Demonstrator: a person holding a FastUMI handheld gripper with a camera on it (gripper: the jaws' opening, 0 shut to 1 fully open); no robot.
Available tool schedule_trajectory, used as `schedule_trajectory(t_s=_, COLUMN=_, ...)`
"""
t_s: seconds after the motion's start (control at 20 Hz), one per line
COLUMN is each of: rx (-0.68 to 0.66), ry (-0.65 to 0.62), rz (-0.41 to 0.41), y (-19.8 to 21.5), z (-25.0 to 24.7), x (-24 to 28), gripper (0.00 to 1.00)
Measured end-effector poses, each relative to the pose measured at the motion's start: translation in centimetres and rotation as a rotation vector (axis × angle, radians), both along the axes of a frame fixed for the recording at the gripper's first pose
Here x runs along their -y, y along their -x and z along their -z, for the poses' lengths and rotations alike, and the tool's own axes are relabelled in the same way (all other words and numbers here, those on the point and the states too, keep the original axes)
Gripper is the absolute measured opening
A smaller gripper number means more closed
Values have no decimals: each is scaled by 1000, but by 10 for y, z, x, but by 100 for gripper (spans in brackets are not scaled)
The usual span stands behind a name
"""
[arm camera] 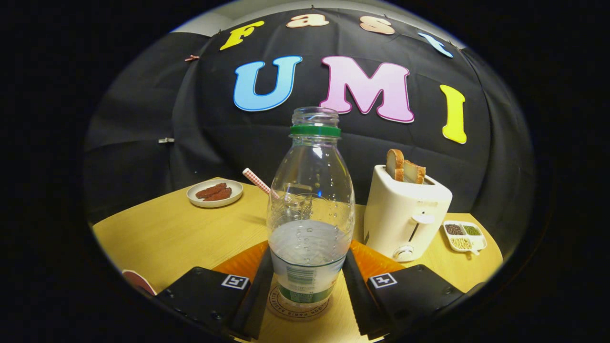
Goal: Take the bottle from table, then pour the juice into the cup, finally place the bottle on the coaster
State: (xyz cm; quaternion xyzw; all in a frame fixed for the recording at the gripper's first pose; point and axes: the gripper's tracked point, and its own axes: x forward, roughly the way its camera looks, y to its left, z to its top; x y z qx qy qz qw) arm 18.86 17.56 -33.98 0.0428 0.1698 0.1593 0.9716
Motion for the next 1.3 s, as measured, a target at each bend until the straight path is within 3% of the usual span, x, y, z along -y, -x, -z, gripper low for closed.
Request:
schedule_trajectory(t_s=0.65, rx=-60, ry=-15, rz=-14, y=5, z=19, x=-4, gripper=80)
schedule_trajectory(t_s=0.7, rx=-72, ry=-33, rz=-18, y=7, z=20, x=-7, gripper=83)
schedule_trajectory(t_s=0.8, rx=-97, ry=-49, rz=-22, y=13, z=24, x=-10, gripper=100)
schedule_trajectory(t_s=1.3, rx=-80, ry=-40, rz=-25, y=37, z=-4, x=5, gripper=99)
